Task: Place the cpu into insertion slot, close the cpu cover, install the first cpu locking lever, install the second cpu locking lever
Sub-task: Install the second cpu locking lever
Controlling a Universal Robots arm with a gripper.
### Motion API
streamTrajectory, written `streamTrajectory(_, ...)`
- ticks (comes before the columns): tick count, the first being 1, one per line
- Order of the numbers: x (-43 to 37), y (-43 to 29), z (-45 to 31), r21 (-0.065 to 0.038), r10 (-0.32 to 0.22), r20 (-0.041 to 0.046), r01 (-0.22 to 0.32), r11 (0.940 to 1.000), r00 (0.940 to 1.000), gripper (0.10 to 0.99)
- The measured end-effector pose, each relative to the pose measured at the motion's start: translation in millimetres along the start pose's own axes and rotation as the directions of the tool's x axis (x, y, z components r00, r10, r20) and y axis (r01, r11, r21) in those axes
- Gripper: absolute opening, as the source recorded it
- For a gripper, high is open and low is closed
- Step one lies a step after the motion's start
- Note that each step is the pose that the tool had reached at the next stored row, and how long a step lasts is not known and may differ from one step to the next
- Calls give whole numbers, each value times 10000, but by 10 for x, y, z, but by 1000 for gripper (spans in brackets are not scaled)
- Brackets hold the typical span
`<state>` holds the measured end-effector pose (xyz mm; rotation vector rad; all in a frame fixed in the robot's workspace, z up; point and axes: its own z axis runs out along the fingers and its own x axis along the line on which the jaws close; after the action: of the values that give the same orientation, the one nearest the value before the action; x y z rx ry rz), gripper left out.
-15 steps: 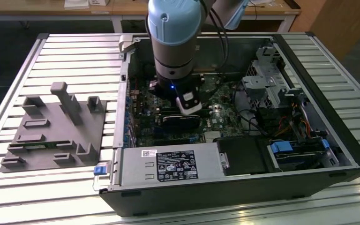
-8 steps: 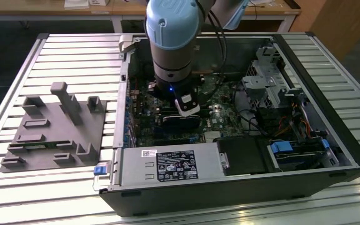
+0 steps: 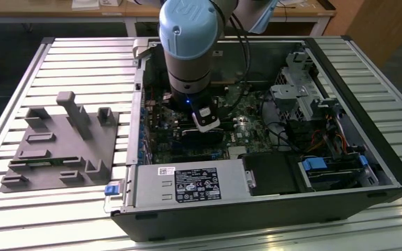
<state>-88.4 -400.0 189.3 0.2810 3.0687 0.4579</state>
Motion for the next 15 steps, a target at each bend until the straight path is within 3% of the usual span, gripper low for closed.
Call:
streamTrajectory(11, 1, 0, 0, -11, 3, -1, -3, 10000, 10000, 106)
streamTrajectory(15, 1, 25, -81, -13, 3, 0, -3, 10000, 10000, 106)
